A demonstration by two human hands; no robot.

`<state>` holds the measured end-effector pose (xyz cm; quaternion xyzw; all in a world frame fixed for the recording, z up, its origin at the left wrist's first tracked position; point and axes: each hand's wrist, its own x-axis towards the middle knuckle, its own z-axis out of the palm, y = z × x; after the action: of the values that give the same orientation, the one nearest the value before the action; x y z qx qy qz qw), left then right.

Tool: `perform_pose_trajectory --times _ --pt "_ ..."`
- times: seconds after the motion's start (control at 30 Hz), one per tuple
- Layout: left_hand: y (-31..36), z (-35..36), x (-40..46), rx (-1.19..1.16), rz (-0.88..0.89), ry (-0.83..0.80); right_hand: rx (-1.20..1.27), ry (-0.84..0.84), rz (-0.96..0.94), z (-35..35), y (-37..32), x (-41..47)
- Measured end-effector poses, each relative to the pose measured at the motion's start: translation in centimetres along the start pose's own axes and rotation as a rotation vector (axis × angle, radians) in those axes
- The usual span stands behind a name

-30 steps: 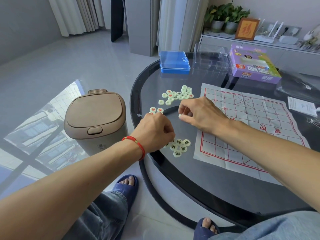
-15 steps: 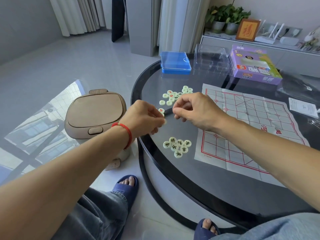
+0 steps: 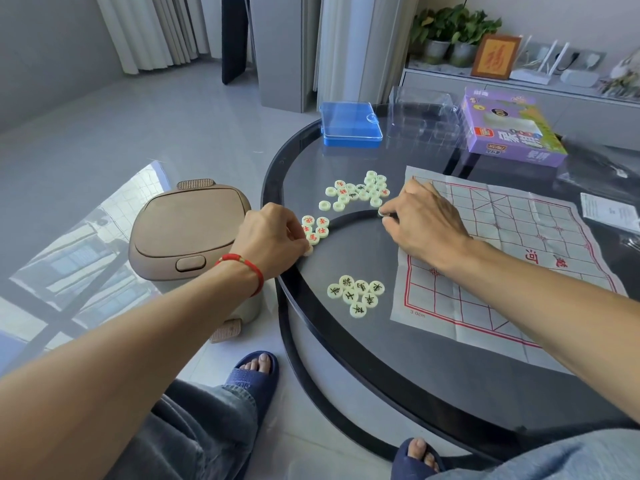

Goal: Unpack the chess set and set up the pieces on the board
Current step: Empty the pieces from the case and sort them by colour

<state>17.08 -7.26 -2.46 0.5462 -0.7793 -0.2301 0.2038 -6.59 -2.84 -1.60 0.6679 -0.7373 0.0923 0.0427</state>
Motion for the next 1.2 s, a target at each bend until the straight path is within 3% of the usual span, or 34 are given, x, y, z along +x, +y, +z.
perform_pose_trajectory --times 0.2,0.4,0.5,0.63,0.73,0.8,0.87,1.0,1.2 --pt "0.1 0.3 0.7 -0.007 -0.007 0.033 0.174 -0.031 -0.014 -0.4 -0.6 -0.2" --pt "0.3 0.6 1.3 -0.017 -0.015 0.114 0.173 -0.103 -0.167 -1.0 -1.6 -0.7" --pt "0.9 0.4 1.1 -0.066 0.045 0.168 0.324 -0.143 -0.113 -1.4 -1.7 -0.4" --pt "2.6 0.6 -0.1 -0.221 0.123 0.001 0.675 -0.251 -0.019 -2.3 -2.5 -1.0" --pt "3.2 0.7 -0.6 -0.414 0.056 -0.153 0.776 -0.301 -0.021 -2.8 -3.1 -1.4" --pt "3.2 0.6 -0.5 -0.457 0.017 -0.169 0.751 -0.3 -0.018 -2.8 -3.2 -1.4" --pt "3.1 0.8 -0.5 -0.417 0.016 -0.175 0.605 -0.185 -0.031 -2.6 -2.9 -1.0" --pt "3.8 1.8 -1.0 -0.175 0.158 -0.202 0.365 0.038 0.039 -1.8 -0.9 0.2" --pt "4.5 2.4 -1.2 -0.001 0.361 -0.217 0.076 -0.095 0.017 -0.1 0.2 1.0"
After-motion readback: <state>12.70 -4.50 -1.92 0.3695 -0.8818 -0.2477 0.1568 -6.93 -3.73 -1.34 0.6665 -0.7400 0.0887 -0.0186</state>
